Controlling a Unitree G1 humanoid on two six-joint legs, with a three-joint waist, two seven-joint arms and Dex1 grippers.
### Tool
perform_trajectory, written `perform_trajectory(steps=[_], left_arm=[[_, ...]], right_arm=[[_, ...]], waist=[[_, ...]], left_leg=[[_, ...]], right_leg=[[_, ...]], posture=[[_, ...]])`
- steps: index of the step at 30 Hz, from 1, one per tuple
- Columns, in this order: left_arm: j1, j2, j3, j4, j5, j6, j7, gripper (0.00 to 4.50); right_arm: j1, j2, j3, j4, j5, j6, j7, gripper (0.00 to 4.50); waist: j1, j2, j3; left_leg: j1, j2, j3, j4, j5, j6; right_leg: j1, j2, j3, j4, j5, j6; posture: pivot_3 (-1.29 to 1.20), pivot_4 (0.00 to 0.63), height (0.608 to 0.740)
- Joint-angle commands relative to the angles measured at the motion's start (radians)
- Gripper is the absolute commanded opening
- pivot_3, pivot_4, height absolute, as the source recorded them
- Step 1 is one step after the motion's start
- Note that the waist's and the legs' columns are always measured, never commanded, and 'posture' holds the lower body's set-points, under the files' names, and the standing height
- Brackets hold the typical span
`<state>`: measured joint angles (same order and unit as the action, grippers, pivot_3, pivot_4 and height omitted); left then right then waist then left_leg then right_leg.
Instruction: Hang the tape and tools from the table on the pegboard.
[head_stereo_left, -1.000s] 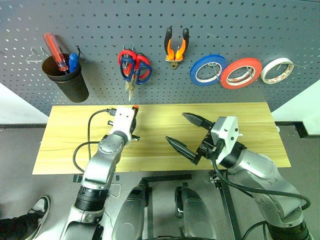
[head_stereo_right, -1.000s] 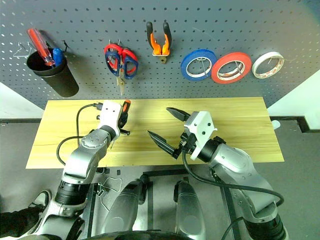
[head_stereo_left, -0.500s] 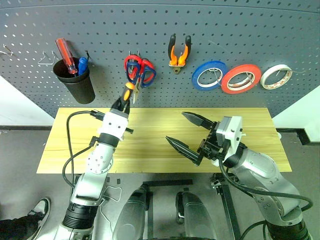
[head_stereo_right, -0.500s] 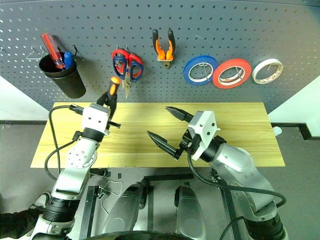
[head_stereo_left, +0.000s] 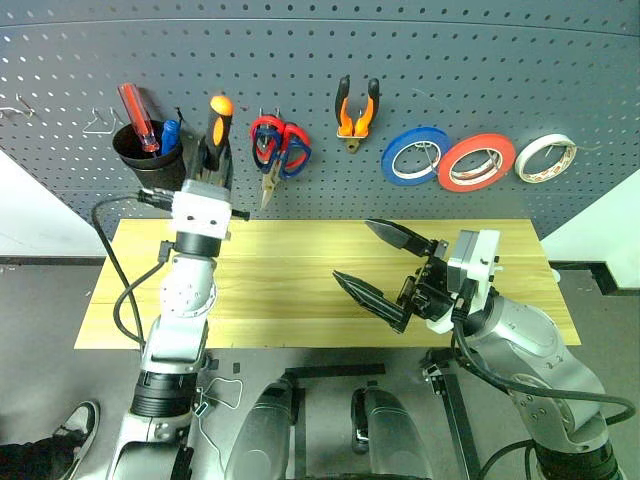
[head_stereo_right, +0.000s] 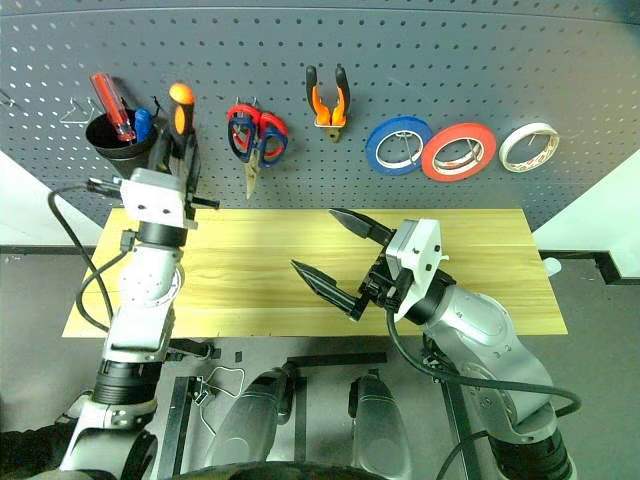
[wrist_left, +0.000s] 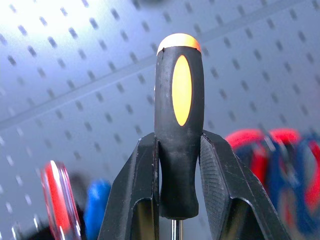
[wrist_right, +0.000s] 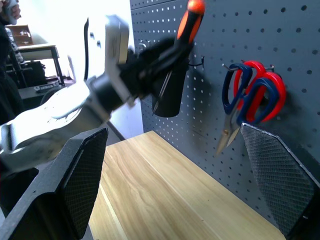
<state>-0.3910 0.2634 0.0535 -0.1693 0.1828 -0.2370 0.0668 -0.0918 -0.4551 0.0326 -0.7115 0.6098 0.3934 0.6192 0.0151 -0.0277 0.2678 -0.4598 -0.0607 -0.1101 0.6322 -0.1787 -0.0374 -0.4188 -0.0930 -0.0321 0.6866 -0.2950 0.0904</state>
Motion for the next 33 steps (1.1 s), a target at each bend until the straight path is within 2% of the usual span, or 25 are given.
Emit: perform_trajectory(steps=[1,10,17,24,33], left_arm=[[-0.076,0.009,0.051,-0.051,-0.015,0.003,0.014,0.76],[-0.222,0.05,0.083,0.02,0.011,-0.052,0.023,0.76],[-0.279,0.1,0.108,0.159,0.042,-0.139,0.068,0.76],[-0.253,0.122,0.118,0.25,0.065,-0.203,0.118,0.76],[-0.164,0.134,0.136,0.241,0.097,-0.205,0.154,0.76]], right_arm=[[-0.021,0.007,-0.018,-0.047,0.057,-0.021,0.017,4.5],[-0.042,-0.006,-0.01,-0.029,0.061,-0.014,0.027,4.5],[-0.034,-0.019,-0.02,-0.034,0.069,-0.005,0.032,4.5],[-0.021,-0.04,-0.028,-0.05,0.087,0.017,0.026,4.5],[-0.005,-0.083,-0.058,-0.083,0.147,0.056,0.007,4.5]], waist=[[0.0,0.0,0.0],[0.0,0.0,0.0],[-0.002,0.0,0.0],[-0.002,0.0,0.0],[-0.006,0.0,0.0]], left_leg=[[0.0,0.0,0.0,0.0,0.0,0.0],[0.001,0.0,0.0,0.0,0.0,0.0],[0.002,0.0,0.0,0.0,0.001,0.0],[0.002,0.0,0.0,0.001,0.001,0.0],[0.002,0.0,0.0,0.001,0.001,0.0]], right_leg=[[0.0,0.0,0.0,0.0,0.0,0.0],[0.001,0.001,0.0,0.001,0.0,0.0],[0.001,0.001,0.0,0.002,0.001,0.0],[0.001,0.001,0.0,0.002,0.001,0.0],[0.001,-0.001,0.001,0.002,0.001,0.0]], posture=[[0.07,0.209,0.703],[0.07,0.21,0.703],[0.06,0.225,0.703],[0.04,0.24,0.703],[0.01,0.272,0.703]])
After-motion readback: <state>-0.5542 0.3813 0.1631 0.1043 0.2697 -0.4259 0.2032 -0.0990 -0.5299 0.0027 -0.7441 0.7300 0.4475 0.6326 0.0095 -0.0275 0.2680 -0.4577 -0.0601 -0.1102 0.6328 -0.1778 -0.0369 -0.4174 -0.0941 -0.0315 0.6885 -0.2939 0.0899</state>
